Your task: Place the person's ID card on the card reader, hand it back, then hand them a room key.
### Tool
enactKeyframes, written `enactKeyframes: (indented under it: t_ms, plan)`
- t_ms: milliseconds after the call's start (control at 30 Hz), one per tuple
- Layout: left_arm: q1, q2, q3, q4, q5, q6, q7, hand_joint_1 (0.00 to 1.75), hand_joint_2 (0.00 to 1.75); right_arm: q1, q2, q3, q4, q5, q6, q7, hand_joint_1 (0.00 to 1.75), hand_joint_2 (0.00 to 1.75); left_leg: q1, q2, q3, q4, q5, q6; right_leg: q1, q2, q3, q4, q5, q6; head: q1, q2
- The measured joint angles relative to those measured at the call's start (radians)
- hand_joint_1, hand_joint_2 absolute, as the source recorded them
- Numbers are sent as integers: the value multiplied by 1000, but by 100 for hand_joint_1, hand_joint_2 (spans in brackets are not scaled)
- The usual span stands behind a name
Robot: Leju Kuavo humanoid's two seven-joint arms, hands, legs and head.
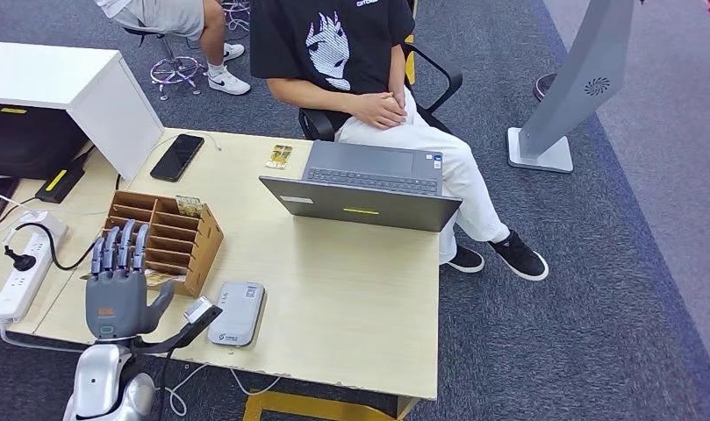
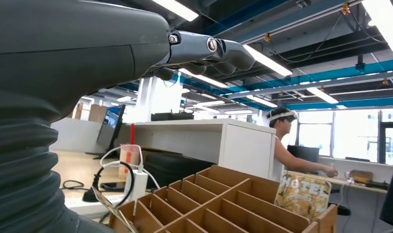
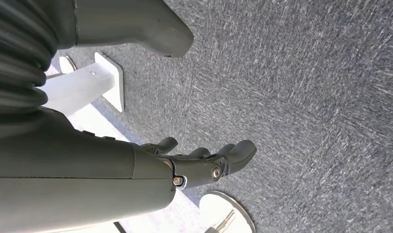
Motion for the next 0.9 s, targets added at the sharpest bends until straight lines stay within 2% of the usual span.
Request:
enactKeyframes:
  t_ms: [300, 567, 900]
  plan:
    - [-16, -12, -78, 43, 25, 0, 7, 0, 175, -1, 0, 6, 0, 10, 4, 0, 0, 175, 0, 0, 0, 0, 0, 0, 0, 0, 0, 0, 0, 0, 0, 0]
    - [-4, -10, -101, 94, 79, 0, 0, 0, 175, -1, 0, 9, 0, 8, 9, 0, 0, 175, 0, 0, 0, 0, 0, 0, 0, 0, 0, 0, 0, 0, 0, 0]
    - [62, 28, -101, 115, 148, 0, 7, 0, 175, 2, 0, 9, 0, -9, -6, -6, 0, 175, 0, 0, 0, 0, 0, 0, 0, 0, 0, 0, 0, 0, 0, 0]
